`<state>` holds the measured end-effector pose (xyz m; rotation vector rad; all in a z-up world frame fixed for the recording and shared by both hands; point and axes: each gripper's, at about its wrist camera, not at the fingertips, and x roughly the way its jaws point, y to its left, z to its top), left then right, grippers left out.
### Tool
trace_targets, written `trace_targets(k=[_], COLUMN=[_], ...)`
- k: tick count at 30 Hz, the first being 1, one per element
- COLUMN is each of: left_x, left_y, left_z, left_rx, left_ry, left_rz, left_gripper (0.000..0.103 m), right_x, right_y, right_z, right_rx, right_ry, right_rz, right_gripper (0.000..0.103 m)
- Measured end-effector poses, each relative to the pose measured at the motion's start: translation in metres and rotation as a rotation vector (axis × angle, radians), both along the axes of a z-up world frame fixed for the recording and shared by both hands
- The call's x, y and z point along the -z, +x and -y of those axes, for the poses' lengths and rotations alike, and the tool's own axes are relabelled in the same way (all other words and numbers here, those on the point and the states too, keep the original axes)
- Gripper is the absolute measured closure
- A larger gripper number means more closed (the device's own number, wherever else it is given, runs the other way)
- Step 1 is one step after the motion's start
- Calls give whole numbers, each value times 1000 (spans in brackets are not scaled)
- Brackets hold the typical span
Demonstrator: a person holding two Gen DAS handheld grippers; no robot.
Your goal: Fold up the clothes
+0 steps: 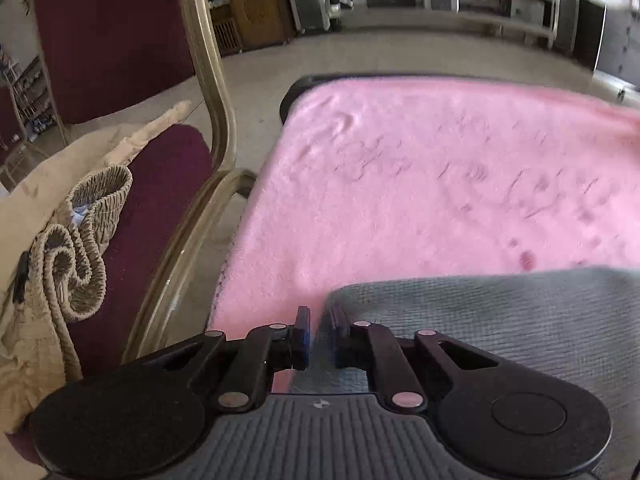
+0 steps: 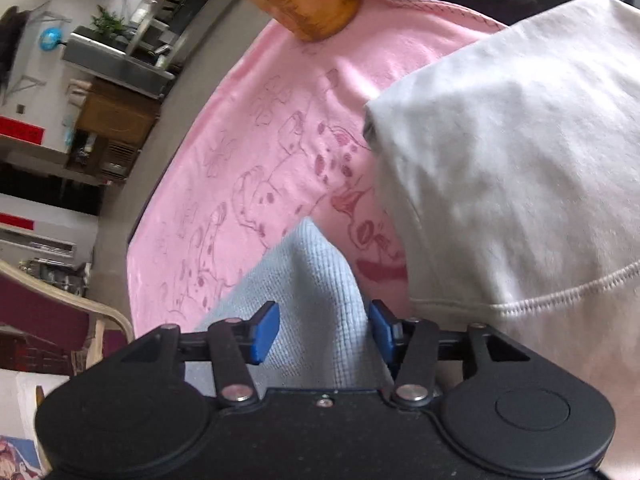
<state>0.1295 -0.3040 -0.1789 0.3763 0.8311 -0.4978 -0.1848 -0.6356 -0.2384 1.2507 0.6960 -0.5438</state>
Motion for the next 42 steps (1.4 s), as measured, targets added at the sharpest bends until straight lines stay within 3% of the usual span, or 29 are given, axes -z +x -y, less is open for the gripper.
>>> trace_targets(k=[3, 7, 11, 14, 21, 23, 28, 35, 36, 37, 42], left_x=[-8, 3, 2, 0, -1, 0, 0, 2, 2, 2, 2], left_y=[-10, -6, 4, 2, 2, 2, 2, 5, 5, 5, 8], left_z=[-3, 4, -2, -3, -3, -3, -4, -7, -7, -8, -10], left_rx=[61, 40, -5, -8, -9, -10, -15, -28, -29, -30, -36], left_ry=[-80, -32, -66, -61, -57, -54, -51, -60, -61, -62, -67], left_rz=[-19, -10, -52, -52, -58, -56, -55, -68, -68, -69, -81], left_gripper=[94, 88, 85, 85, 83, 83, 82, 78, 77, 77, 75], right_x=[12, 36, 45, 41, 30, 28, 38, 37, 35, 34, 26], right_y=[9, 22, 10, 9, 12, 3, 14, 16, 15, 13, 5], right_z=[12, 26, 32, 33, 20, 18, 29, 31, 30, 29, 25], right_rx=[23, 79, 178, 181, 57, 54, 54, 123, 135, 147, 206], right_ry=[21, 66, 102, 108, 141, 158, 175, 29, 5, -19, -139], right_rz=[84, 106, 212, 269, 152, 119, 246, 183, 172, 161, 105], right_gripper=[55, 72, 72, 78, 81, 76, 73, 74, 76, 88, 92])
